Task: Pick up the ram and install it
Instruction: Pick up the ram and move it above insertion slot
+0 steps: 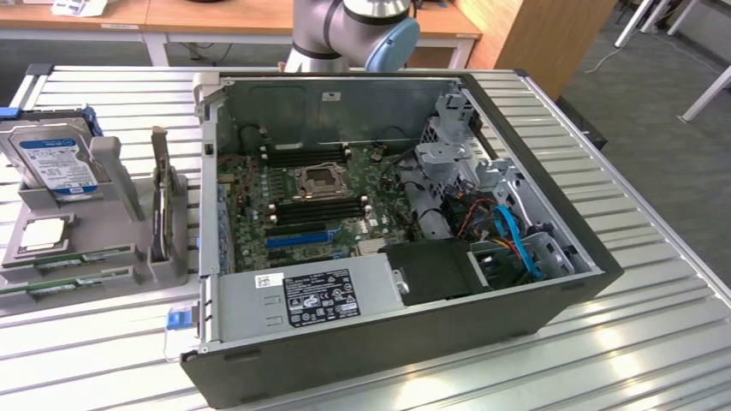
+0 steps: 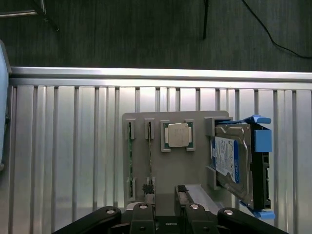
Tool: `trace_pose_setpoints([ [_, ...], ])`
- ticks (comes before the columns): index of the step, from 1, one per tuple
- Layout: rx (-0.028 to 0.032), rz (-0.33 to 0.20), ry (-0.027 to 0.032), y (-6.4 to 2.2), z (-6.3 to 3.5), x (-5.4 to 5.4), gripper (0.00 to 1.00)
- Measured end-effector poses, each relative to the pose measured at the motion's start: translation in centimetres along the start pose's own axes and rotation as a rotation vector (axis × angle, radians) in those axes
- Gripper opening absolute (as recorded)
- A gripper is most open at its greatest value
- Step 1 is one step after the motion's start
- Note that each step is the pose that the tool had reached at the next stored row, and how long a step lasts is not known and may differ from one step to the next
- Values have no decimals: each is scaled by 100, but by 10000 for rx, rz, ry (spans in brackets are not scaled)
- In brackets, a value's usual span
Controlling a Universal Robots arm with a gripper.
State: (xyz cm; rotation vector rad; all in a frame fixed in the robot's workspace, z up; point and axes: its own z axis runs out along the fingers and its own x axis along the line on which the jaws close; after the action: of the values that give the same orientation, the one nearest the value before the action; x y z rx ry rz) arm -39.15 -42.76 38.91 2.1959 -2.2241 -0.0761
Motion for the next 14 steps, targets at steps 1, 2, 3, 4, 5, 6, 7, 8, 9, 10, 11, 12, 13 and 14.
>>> trace_pose_setpoints([
  [1, 0, 1, 0, 0, 0, 0, 30],
  [2, -1, -2, 0, 0, 0, 1, 30],
  [3, -1, -2, 0, 0, 0, 1, 30],
  [4, 0, -2, 0, 0, 0, 1, 30],
  [5, -1, -2, 1, 0, 0, 2, 30],
  [6, -1, -2, 0, 0, 3, 2, 30],
  [7, 0, -2, -3, 0, 8, 2, 30],
  [8, 0, -2, -4, -1, 14, 2, 30],
  [9, 0, -2, -5, -1, 21, 2, 30],
  [10, -1, -1, -7, -1, 28, 2, 30],
  [11, 0, -2, -8, -2, 37, 2, 30],
  [12, 0, -2, -10, -2, 45, 3, 30],
  [13, 0, -2, -10, -3, 54, 3, 30],
  [14, 0, -2, -11, -3, 63, 3, 30],
])
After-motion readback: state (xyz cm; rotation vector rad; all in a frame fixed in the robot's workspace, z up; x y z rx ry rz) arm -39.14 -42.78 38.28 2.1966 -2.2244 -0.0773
